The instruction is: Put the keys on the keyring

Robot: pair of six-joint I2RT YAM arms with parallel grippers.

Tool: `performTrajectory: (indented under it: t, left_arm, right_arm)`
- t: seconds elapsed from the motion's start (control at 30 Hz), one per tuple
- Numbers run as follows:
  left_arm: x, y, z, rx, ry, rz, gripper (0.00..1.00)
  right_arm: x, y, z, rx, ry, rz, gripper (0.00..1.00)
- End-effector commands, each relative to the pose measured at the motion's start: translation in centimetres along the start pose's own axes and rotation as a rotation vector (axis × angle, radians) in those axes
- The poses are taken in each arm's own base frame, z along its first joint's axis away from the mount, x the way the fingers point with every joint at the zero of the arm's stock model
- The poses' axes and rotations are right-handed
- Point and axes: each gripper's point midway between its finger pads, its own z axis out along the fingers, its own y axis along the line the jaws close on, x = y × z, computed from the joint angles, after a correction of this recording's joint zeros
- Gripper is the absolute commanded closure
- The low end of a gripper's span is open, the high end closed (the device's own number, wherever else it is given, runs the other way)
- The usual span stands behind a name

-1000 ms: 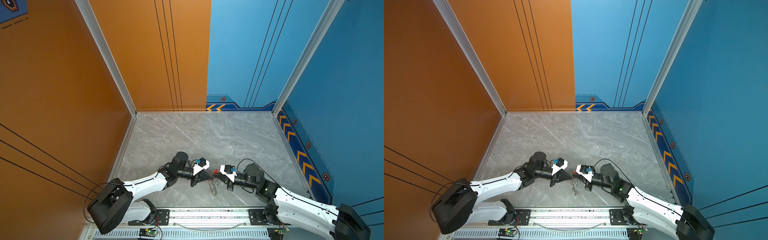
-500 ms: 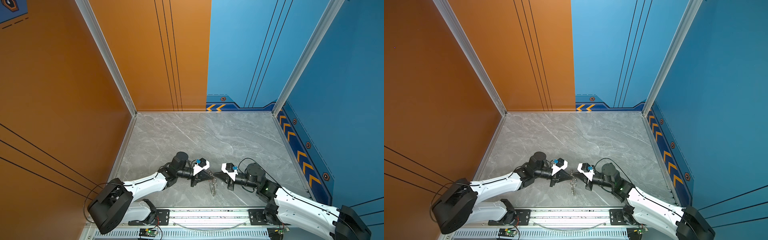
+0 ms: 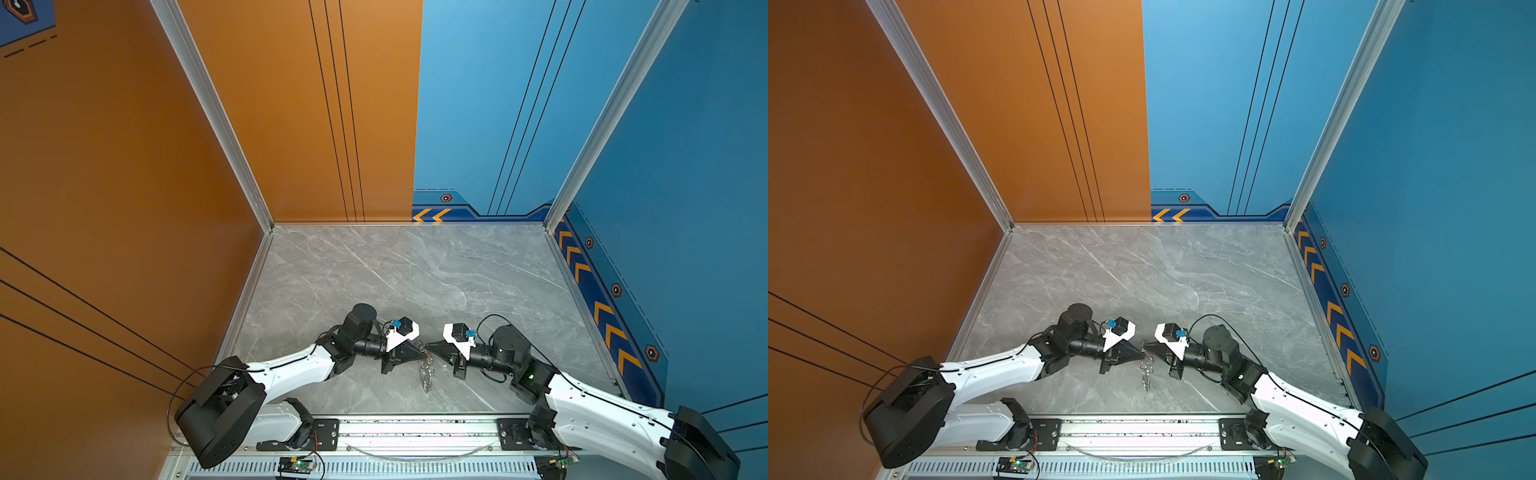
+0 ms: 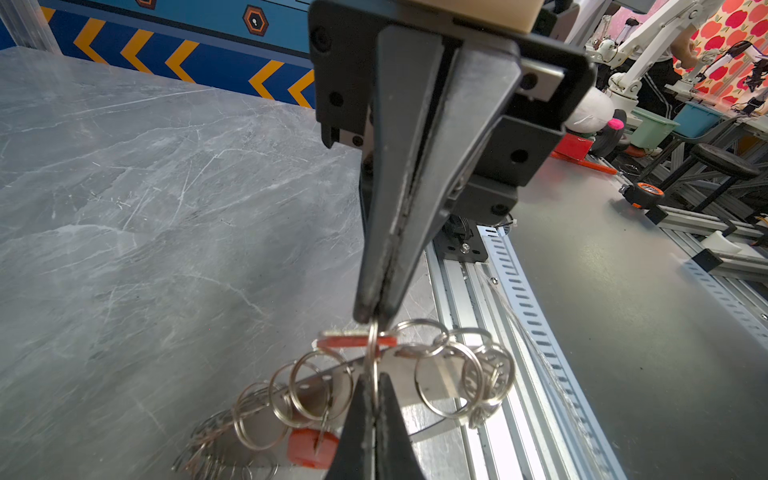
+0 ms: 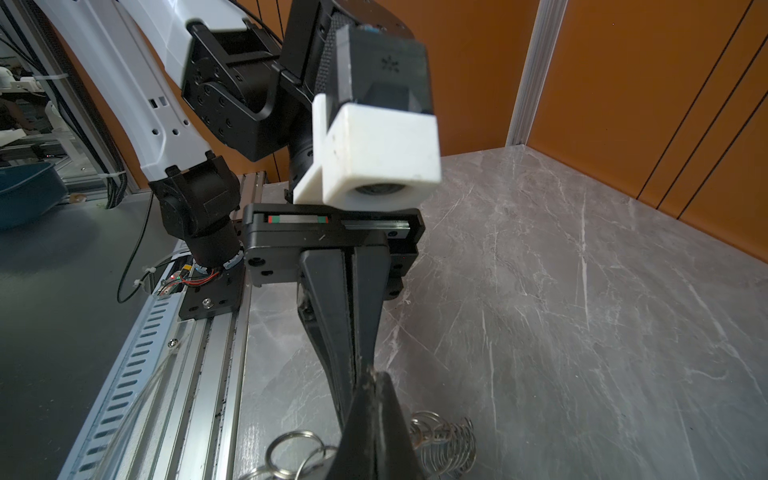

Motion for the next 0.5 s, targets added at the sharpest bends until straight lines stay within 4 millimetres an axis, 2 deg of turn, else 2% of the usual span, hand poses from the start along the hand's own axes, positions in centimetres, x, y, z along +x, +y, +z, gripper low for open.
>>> performTrajectory:
  t: [0.0, 0.47]
  left_arm:
    - [-0.15, -0.78, 0.09, 0.031, -0.006, 0.026, 1.0]
    - [-0.06, -0.54, 0.11, 0.024, -0.003, 0.014, 1.0]
  right_arm:
    - [0.57, 0.16, -0.2, -0.006, 0.017, 0.0, 1.0]
    - [0.53, 0.48, -0.38, -0.018, 0.008, -0.001, 1.0]
